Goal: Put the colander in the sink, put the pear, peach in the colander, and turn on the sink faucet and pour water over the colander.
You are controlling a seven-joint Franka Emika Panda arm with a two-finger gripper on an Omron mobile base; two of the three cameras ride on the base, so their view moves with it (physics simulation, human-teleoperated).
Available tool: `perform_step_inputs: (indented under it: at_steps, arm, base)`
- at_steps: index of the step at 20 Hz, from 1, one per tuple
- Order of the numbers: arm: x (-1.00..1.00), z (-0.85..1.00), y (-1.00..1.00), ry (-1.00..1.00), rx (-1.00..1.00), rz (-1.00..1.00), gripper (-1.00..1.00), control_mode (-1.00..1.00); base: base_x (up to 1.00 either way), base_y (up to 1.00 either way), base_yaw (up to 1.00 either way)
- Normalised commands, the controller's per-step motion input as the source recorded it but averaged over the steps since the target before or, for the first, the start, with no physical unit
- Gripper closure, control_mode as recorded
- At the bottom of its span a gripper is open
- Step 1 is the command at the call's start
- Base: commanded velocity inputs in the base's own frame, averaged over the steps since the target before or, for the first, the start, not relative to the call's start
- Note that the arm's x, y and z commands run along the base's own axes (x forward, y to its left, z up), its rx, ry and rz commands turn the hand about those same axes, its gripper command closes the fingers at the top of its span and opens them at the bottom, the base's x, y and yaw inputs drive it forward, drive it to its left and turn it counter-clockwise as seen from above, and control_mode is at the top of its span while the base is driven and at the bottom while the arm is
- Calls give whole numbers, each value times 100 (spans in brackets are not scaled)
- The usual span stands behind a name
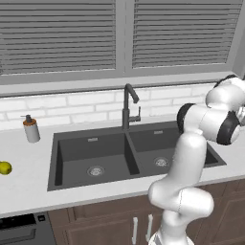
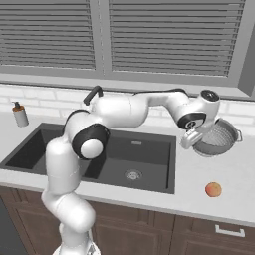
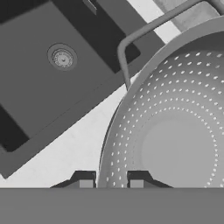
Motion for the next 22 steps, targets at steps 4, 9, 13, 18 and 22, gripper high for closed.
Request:
perform_step_inputs:
  at_steps: [4, 9, 13, 18, 22]
  arm:
    - [-41, 100, 49, -7, -2, -6, 100, -100]
    - [-45, 100, 52, -4, -4, -6, 100, -100]
    - [-37, 100, 68, -2, -7, -2, 100, -100]
    - [-29, 97, 92, 0, -8, 1, 100, -100]
    - [-30, 78, 100, 0, -9, 8, 100, -100]
  base:
    - [0, 0, 0]
    - [0, 0, 0]
    - [0, 0, 0]
    - [0, 0, 0]
    - [0, 0, 0]
